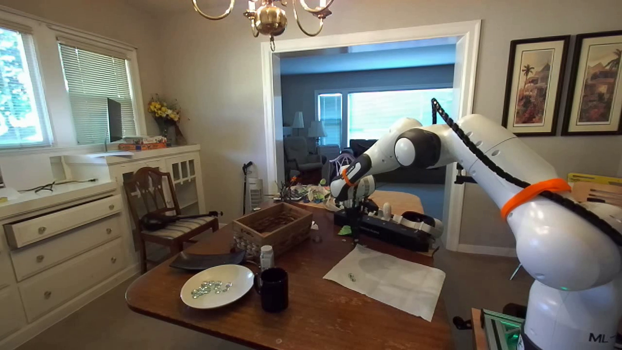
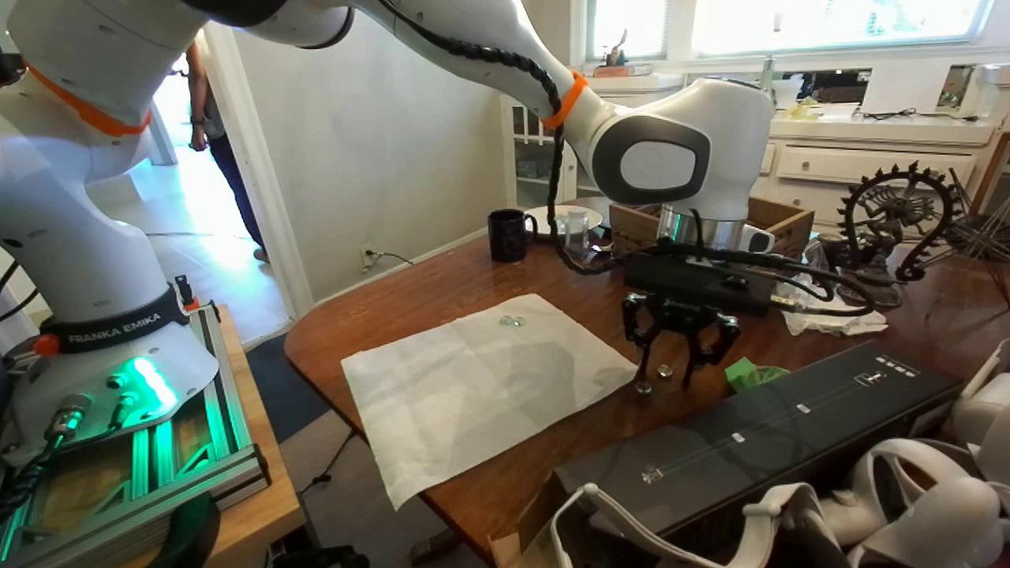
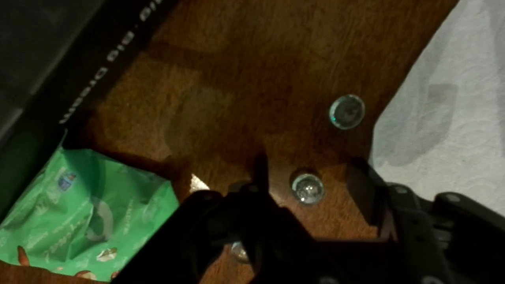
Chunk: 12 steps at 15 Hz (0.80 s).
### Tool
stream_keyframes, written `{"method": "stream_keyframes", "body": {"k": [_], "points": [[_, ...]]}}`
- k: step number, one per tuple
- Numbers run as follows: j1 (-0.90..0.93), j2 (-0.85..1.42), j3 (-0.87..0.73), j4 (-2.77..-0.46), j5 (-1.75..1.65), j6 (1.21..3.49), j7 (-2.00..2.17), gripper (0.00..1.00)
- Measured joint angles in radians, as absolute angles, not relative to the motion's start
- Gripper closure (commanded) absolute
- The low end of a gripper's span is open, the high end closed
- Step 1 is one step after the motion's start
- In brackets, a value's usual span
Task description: Put the fork inside the basket then put the blocks inside the cup
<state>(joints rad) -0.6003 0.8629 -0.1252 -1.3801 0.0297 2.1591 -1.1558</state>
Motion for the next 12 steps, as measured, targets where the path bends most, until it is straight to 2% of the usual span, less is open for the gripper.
{"method": "stream_keyframes", "body": {"k": [2, 3, 7, 9, 12], "points": [[-0.6, 0.873, -0.124, -1.366, 0.03, 2.157, -1.156, 0.51], [-0.599, 0.876, -0.124, -1.36, 0.029, 2.155, -1.156, 0.69], [-0.598, 0.889, -0.124, -1.33, 0.028, 2.154, -1.156, 1.0], [-0.596, 0.894, -0.123, -1.322, 0.028, 2.153, -1.155, 0.95], [-0.589, 0.898, -0.123, -1.312, 0.02, 2.15, -1.156, 0.95]]}}
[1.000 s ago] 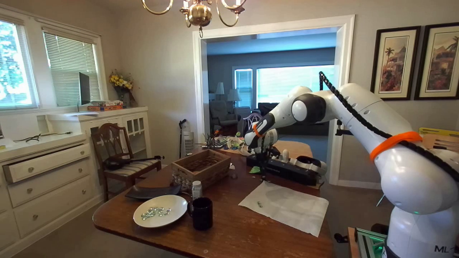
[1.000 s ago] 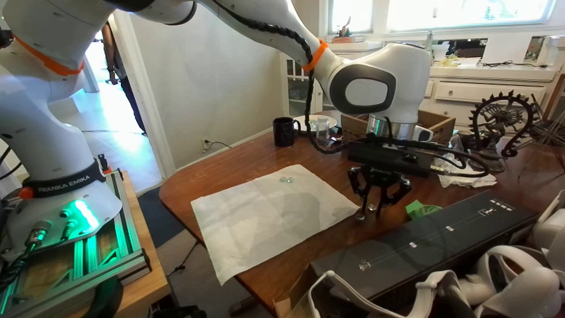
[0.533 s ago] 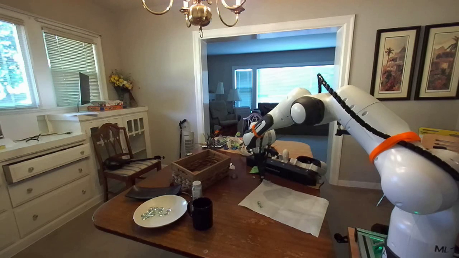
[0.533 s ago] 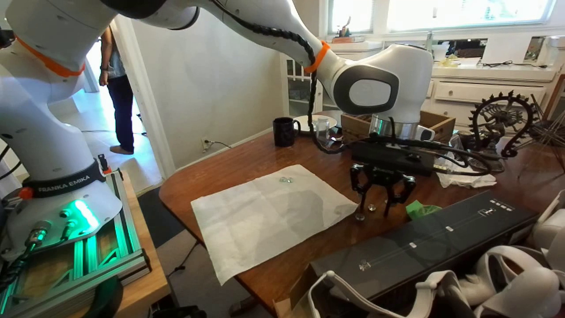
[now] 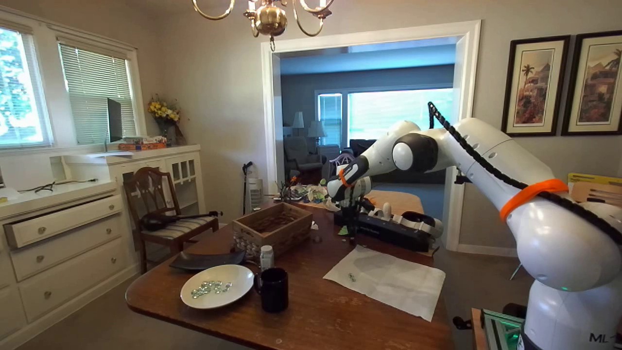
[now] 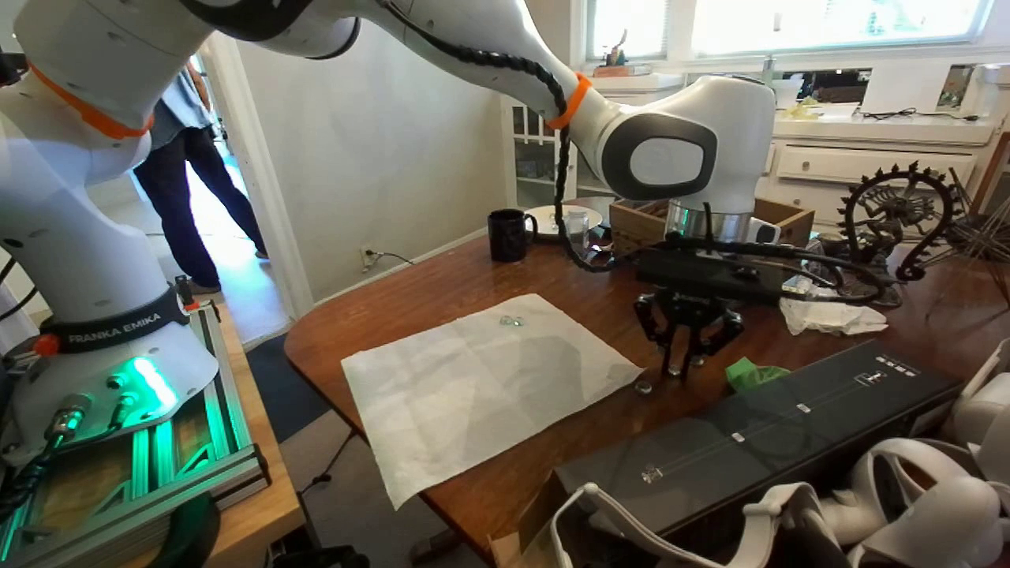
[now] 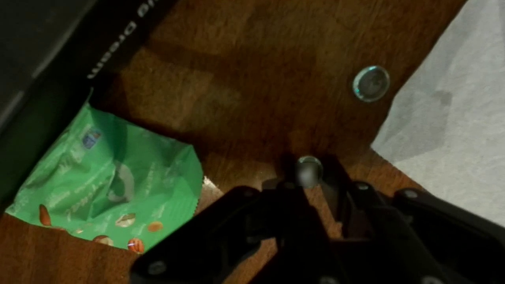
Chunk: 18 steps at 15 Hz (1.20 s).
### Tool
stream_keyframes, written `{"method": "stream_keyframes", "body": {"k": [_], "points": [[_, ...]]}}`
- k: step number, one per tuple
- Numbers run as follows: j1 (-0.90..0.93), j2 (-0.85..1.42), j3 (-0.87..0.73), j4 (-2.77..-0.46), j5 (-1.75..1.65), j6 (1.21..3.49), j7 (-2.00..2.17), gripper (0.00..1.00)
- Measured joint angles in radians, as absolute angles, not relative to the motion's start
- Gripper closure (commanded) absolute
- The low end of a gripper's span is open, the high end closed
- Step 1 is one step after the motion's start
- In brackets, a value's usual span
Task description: Put the fork inside the basket then put the blocks inside the cup
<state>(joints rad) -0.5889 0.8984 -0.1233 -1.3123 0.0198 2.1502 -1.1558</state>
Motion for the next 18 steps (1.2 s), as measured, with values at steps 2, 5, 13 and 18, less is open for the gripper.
{"method": "stream_keyframes", "body": {"k": [2, 5, 13, 18], "points": [[-0.57, 0.889, -0.125, -1.319, -0.018, 2.178, -1.176, 0.95], [-0.52, 0.813, -0.129, -1.394, -0.101, 2.285, -1.21, 0.95], [-0.406, 0.562, -0.127, -1.647, -0.267, 2.55, -1.35, 0.95], [-0.339, 0.56, -0.073, -1.638, -0.283, 2.655, -1.474, 0.95]]}}
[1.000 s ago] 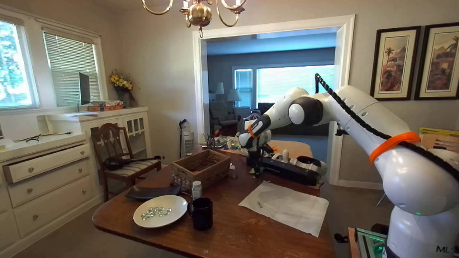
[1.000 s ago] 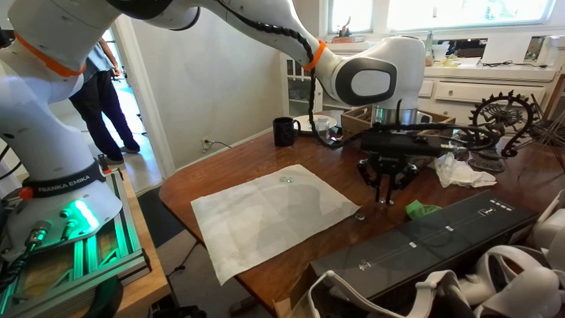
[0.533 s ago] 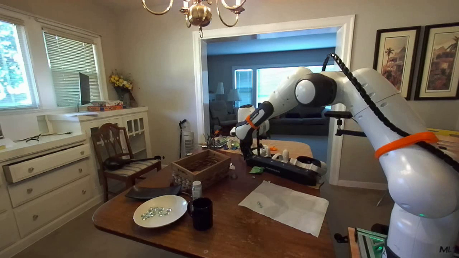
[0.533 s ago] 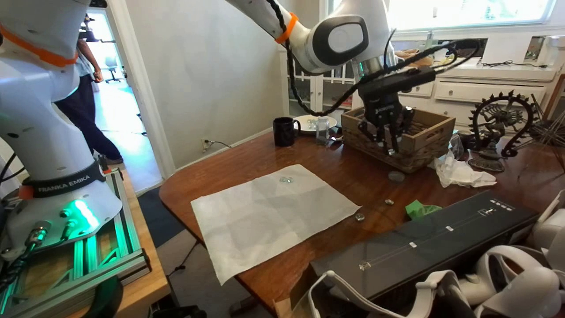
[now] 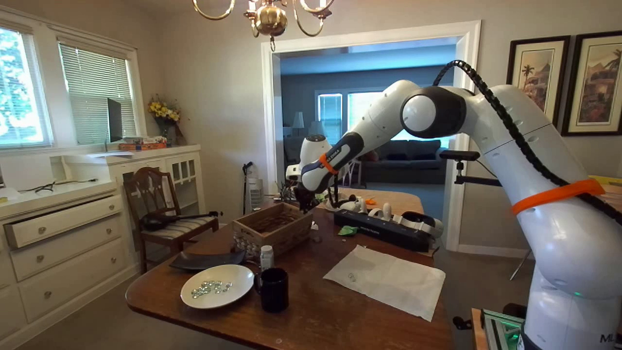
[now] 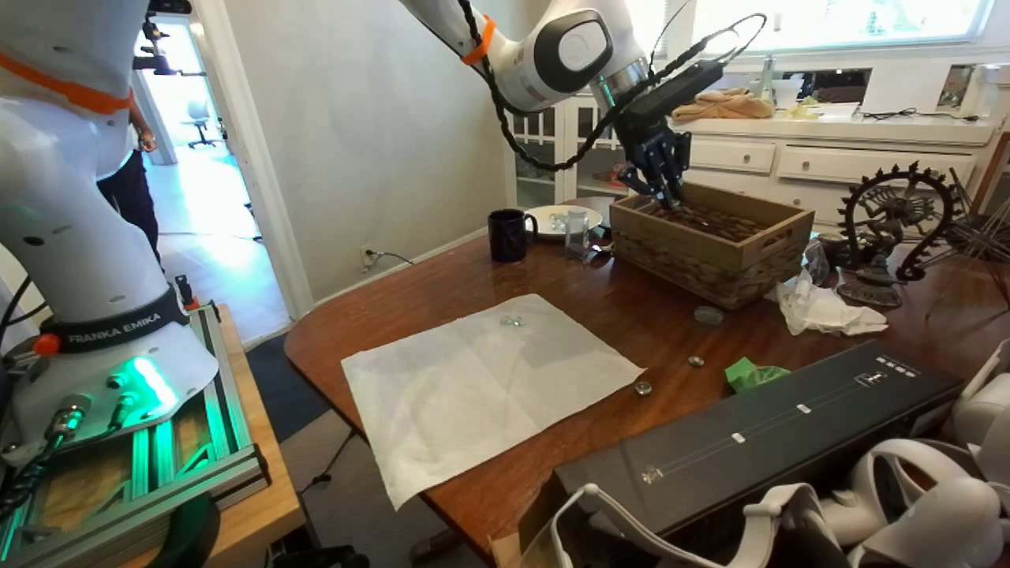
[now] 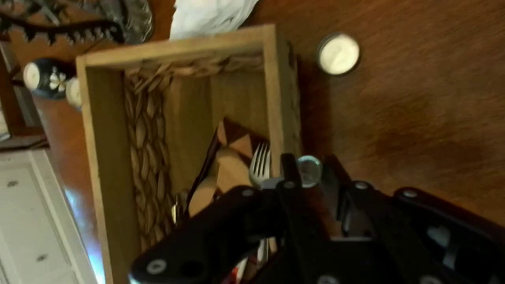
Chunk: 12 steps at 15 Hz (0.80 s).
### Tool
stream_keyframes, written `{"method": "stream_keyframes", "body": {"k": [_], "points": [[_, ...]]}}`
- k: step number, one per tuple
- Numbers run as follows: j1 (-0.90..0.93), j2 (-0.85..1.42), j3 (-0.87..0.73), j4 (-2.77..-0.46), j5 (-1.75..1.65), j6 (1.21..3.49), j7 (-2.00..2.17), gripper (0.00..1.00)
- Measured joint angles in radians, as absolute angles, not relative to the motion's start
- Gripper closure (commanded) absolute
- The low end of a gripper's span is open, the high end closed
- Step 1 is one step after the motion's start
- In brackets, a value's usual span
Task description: Put the fork inside the basket then put the blocks inside the cup
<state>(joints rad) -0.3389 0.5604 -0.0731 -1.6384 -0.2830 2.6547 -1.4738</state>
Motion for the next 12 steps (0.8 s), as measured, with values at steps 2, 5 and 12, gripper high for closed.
{"method": "stream_keyframes", "body": {"k": [2, 5, 12], "points": [[-0.319, 0.57, -0.039, -1.611, -0.283, 2.669, -1.532, 0.95], [-0.289, 0.593, 0.021, -1.556, -0.281, 2.67, -1.631, 0.95], [-0.255, 0.735, 0.175, -1.43, -0.241, 2.67, -1.941, 0.95]]}}
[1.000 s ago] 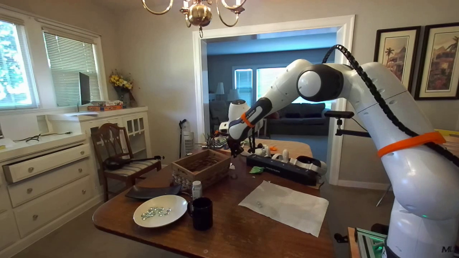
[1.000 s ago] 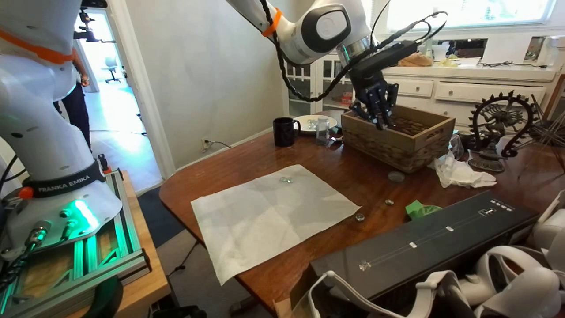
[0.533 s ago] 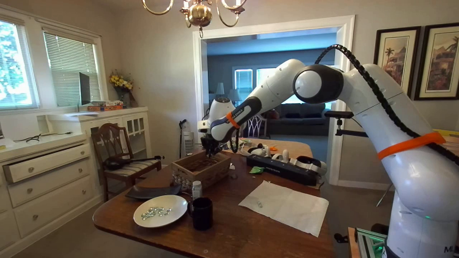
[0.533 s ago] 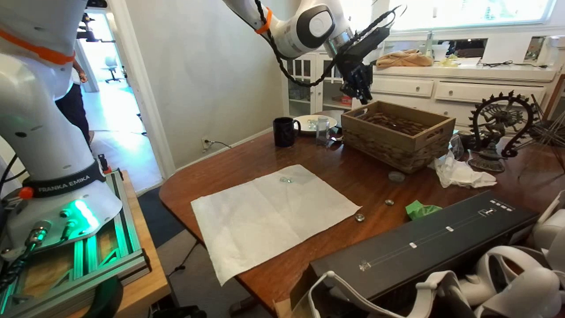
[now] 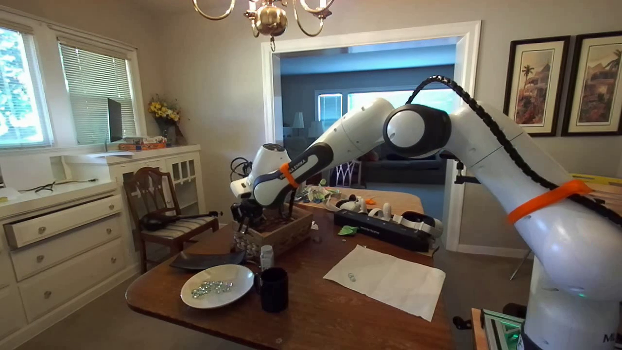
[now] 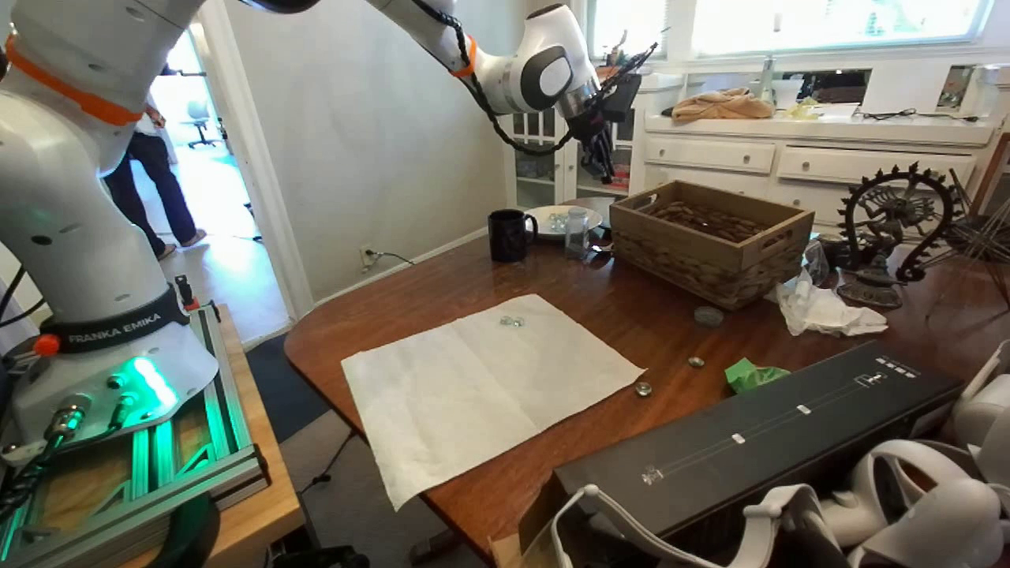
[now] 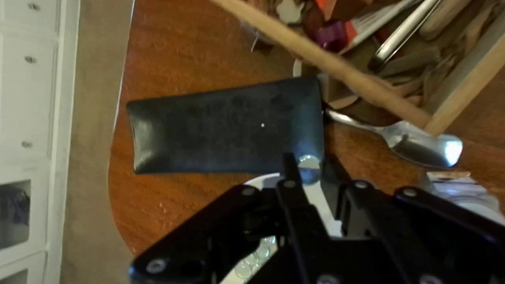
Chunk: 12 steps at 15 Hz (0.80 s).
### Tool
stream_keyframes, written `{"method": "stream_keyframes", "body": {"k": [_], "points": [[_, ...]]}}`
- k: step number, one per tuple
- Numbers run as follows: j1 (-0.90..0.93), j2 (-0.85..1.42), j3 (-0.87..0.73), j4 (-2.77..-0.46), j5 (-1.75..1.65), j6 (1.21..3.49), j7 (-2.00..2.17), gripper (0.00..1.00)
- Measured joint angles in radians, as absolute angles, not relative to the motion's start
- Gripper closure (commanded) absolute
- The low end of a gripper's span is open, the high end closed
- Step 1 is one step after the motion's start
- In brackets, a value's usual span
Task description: Put the fork inside the basket then put the blocks inside the cup
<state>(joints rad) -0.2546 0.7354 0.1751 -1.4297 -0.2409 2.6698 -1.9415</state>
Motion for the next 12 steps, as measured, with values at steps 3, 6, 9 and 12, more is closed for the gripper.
{"method": "stream_keyframes", "body": {"k": [3, 6, 9, 12], "points": [[-0.253, 0.806, 0.228, -1.401, -0.212, 2.664, -2.102, 0.95], [-0.253, 0.857, 0.265, -1.379, -0.185, 2.626, -2.266, 0.95], [-0.253, 0.892, 0.28, -1.354, -0.161, 2.564, -2.436, 0.49], [-0.252, 0.905, 0.27, -1.325, -0.157, 2.503, -2.6, 0.24]]}}
